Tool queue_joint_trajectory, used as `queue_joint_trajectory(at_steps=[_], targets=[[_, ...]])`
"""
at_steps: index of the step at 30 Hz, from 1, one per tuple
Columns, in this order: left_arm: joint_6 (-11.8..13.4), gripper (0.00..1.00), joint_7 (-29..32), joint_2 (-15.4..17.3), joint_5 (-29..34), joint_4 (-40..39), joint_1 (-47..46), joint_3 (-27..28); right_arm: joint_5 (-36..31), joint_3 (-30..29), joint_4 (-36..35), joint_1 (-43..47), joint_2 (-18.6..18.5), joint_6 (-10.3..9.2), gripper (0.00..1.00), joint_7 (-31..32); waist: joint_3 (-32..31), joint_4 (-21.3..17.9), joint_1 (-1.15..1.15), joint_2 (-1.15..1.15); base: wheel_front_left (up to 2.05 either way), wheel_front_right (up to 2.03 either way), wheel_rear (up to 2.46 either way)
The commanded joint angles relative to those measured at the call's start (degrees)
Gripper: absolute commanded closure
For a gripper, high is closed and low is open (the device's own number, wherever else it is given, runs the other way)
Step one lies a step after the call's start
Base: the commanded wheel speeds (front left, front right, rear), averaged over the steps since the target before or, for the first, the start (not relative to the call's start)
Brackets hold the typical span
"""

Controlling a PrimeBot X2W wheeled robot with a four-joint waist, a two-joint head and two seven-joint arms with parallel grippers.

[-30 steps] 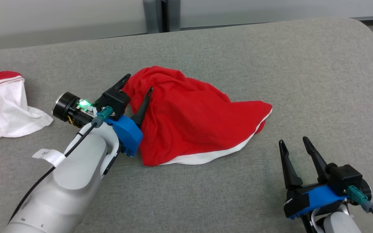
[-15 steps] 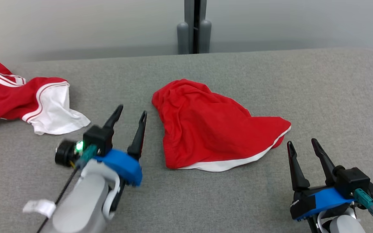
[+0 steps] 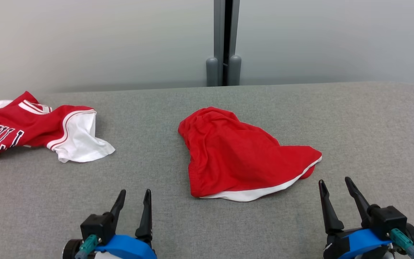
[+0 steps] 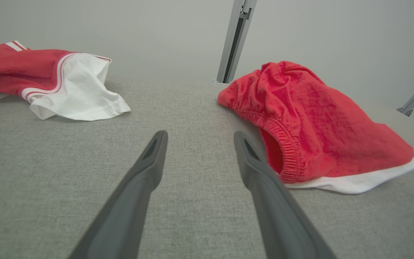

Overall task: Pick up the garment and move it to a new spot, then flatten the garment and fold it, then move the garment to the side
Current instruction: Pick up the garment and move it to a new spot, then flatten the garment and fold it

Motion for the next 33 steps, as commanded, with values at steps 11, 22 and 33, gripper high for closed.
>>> queue_joint_trajectory(at_steps=[11,22,33], targets=[[-1.4,0.00,-0.3,-2.6,3.0,-0.9,4.0,3.8,-0.6,0.0,1.5,1.1,-0.2,0.01,0.00,-0.2,-2.2,-0.7,0.01,0.00,0.00,0.00,0.00],[-2.4,0.00,-0.3,-3.6,5.0,-0.5,4.9,6.4,-0.3,0.4,2.2,0.9,-0.2,0.01,0.00,-0.2,-2.4,0.0,0.01,0.00,0.00,0.00,0.00],[-3.1,0.00,-0.3,-4.5,6.9,-1.2,6.4,8.6,0.0,0.8,2.4,1.2,-0.2,0.01,0.00,-0.2,-2.6,0.4,0.01,0.00,0.00,0.00,0.00]])
